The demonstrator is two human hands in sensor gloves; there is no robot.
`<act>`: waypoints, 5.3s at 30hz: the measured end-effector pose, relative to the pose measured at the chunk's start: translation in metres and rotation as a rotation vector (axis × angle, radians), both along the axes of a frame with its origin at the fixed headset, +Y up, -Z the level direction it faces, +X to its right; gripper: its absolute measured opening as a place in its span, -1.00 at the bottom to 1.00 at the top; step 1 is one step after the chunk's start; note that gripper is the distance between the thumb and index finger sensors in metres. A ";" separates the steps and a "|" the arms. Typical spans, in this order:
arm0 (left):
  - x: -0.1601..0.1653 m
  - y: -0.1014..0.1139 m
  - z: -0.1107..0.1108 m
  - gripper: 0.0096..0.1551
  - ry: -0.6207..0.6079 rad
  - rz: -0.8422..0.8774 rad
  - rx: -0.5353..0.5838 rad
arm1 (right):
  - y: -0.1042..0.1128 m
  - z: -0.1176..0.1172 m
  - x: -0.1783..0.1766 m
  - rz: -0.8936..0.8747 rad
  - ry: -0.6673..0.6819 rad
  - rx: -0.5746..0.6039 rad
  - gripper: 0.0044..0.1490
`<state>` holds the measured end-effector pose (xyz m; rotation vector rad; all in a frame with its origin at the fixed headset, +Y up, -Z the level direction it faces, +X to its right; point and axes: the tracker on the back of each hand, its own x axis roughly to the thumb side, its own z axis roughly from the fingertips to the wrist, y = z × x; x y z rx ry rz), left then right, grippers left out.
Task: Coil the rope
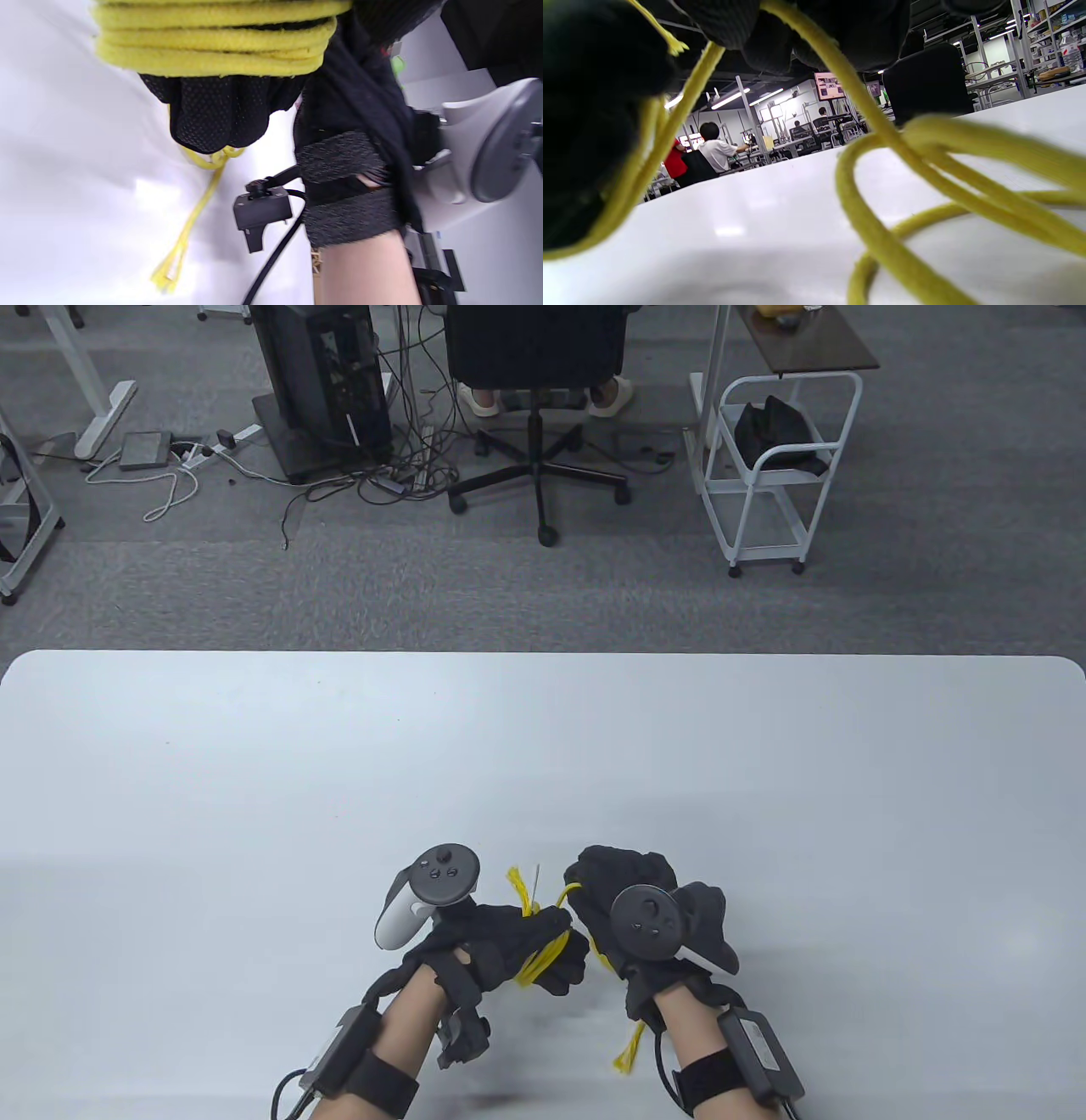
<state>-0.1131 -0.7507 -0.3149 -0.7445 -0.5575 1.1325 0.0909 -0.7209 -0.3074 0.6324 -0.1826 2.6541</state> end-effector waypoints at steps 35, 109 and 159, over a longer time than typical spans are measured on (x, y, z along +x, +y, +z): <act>-0.035 0.010 -0.001 -0.35 0.556 0.058 0.200 | -0.002 0.024 -0.041 0.034 0.158 0.054 -0.49; -0.018 -0.004 -0.002 -0.10 0.255 -0.045 0.060 | 0.001 0.018 -0.028 -0.047 0.035 0.061 -0.48; -0.026 0.010 0.000 -0.32 0.405 0.538 0.069 | -0.024 0.013 -0.044 0.090 0.169 -0.181 -0.49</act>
